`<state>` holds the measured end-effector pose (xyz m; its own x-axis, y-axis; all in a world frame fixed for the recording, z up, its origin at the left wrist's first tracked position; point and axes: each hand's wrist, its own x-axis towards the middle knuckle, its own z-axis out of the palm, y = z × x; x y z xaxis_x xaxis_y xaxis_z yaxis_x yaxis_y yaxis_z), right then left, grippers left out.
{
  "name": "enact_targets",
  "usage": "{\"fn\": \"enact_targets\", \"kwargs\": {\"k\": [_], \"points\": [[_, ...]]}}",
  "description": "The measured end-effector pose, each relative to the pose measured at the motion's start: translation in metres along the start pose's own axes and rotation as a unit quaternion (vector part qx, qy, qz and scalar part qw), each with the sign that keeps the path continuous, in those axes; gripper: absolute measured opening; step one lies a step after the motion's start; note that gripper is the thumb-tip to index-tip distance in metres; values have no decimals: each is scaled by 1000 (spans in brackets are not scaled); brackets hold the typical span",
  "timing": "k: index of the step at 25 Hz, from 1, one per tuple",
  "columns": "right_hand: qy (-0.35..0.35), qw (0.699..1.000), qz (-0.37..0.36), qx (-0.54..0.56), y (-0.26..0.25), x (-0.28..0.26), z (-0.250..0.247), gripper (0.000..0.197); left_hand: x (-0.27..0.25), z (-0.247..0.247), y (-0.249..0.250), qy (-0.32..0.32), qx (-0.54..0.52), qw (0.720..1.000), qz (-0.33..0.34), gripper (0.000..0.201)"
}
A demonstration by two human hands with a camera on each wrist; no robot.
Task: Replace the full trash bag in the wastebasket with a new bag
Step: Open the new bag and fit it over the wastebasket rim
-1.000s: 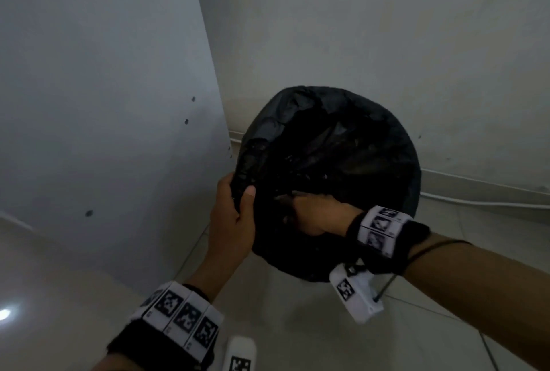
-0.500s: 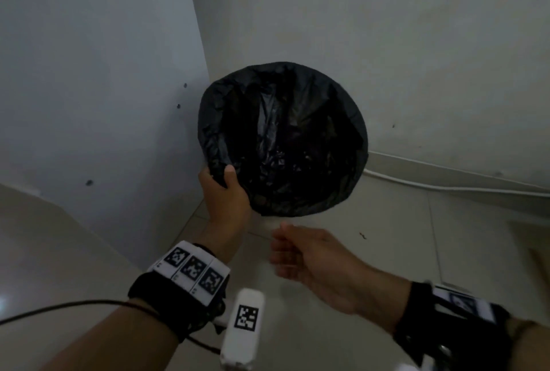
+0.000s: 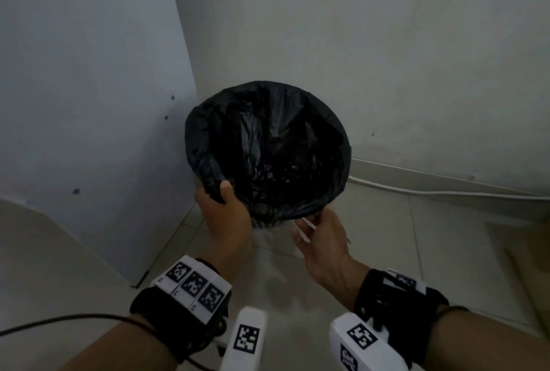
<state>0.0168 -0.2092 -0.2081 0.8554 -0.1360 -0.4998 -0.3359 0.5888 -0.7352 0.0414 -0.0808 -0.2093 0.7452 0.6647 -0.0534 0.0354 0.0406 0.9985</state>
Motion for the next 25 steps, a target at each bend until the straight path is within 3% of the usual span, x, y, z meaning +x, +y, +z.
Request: {"fn": "enact_targets", "kwargs": {"k": [3,6,9,13,16,18,21,25], "points": [[-14,1000,12,8,-2,1,-1,29,4,-5,-3,14,9,1000,-8,41],[-38,999,23,26,-2,-1,1,43,6,-10,-4,7,21,1000,-1,43],[-39,999,6,4,-1,-1,2,35,10,-11,-9,-22,20,1000,3,48],[-62,997,-29,36,-1,-1,0,19,1,-11,-27,-107,-83,984,-116,73],[-77,996,-34,30,5,-2,-2,24,-20,-3,-36,-231,-128,942,-206,58],[-69,997,-10,43,7,0,-6,35,-22,0,-34,-231,-173,934,-208,48],[-38,998,17,51,-6,8,-13,42,-17,-3,-28,-218,-183,944,-166,38],[-38,999,-14,20,-17,21,-16,23,-18,-6,-22,-221,-189,945,-153,31]]}}
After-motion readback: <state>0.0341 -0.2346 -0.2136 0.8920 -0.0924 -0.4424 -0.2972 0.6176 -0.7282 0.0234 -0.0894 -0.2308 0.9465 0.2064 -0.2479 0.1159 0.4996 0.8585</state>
